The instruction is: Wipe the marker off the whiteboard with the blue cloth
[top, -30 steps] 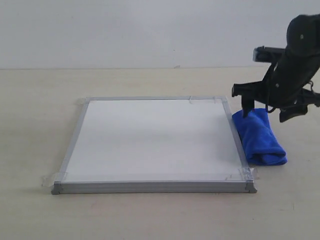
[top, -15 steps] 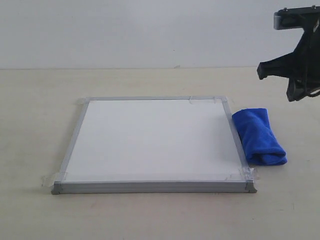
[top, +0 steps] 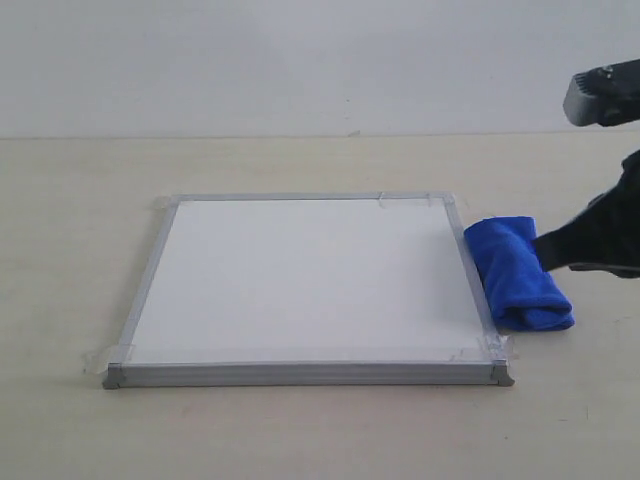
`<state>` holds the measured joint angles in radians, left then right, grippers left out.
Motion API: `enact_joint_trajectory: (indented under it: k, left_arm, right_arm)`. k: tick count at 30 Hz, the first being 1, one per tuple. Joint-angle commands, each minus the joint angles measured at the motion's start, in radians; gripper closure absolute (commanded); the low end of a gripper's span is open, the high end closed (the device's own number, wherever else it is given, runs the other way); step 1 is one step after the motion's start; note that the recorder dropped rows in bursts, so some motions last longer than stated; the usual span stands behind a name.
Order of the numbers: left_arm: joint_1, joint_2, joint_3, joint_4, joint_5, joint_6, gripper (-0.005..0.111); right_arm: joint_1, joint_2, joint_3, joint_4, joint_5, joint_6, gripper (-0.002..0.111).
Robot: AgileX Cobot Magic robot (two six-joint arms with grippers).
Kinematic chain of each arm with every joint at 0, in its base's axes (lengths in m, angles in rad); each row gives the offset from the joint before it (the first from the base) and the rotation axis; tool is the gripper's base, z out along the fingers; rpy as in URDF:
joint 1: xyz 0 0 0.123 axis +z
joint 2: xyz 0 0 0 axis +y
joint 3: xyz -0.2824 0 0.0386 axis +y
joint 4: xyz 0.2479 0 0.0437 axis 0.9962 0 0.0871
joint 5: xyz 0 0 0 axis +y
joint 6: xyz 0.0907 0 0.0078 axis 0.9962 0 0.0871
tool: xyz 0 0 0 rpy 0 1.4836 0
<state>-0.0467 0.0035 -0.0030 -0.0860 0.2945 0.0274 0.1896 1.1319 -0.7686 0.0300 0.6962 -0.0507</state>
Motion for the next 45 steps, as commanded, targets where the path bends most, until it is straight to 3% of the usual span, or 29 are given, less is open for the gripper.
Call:
enact_joint_trajectory:
  k: [1,11,17,20,23,27,31,34,45]
  left_arm:
    - [0.003,-0.003,0.003,0.001,0.001,0.003,0.102]
    - [0.003,-0.003,0.003,0.001,0.001,0.003,0.102]
    - [0.003,-0.003,0.003,0.001,0.001,0.003,0.102]
    - [0.003,-0.003,0.003,0.001,0.001,0.003,0.102]
    - [0.003,-0.003,0.003,0.001,0.001,0.003,0.102]
    - [0.003,-0.003,0.003,0.001,0.001,0.003,0.102]
    - [0.003,-0.003,0.003,0.001,0.001,0.003,0.102]
    - [0.003,-0.003,0.003,0.001,0.001,0.003,0.102]
    - [0.003,-0.003,0.003,0.001,-0.001,0.003,0.102]
  right_arm:
    - [0.009,-0.066,0.033,0.005,0.006,-0.010,0.108]
    - [0.024,-0.118,0.039,0.009,-0.024,-0.008,0.108]
    - [0.020,-0.379,0.109,0.005,-0.151,-0.011,0.108]
    - [0.018,-0.635,0.279,-0.002,-0.391,-0.011,0.108]
    - [-0.002,-0.794,0.452,-0.003,-0.516,-0.027,0.108]
    - [-0.140,-0.937,0.704,0.011,-0.669,-0.016,0.108]
    - [-0.184,-1.057,0.769,0.011,-0.665,-0.014,0.108]
    - [-0.184,-1.132,0.769,0.011,-0.562,-0.014,0.108]
    - [-0.185,-1.132,0.769,0.011,-0.356,-0.011,0.108]
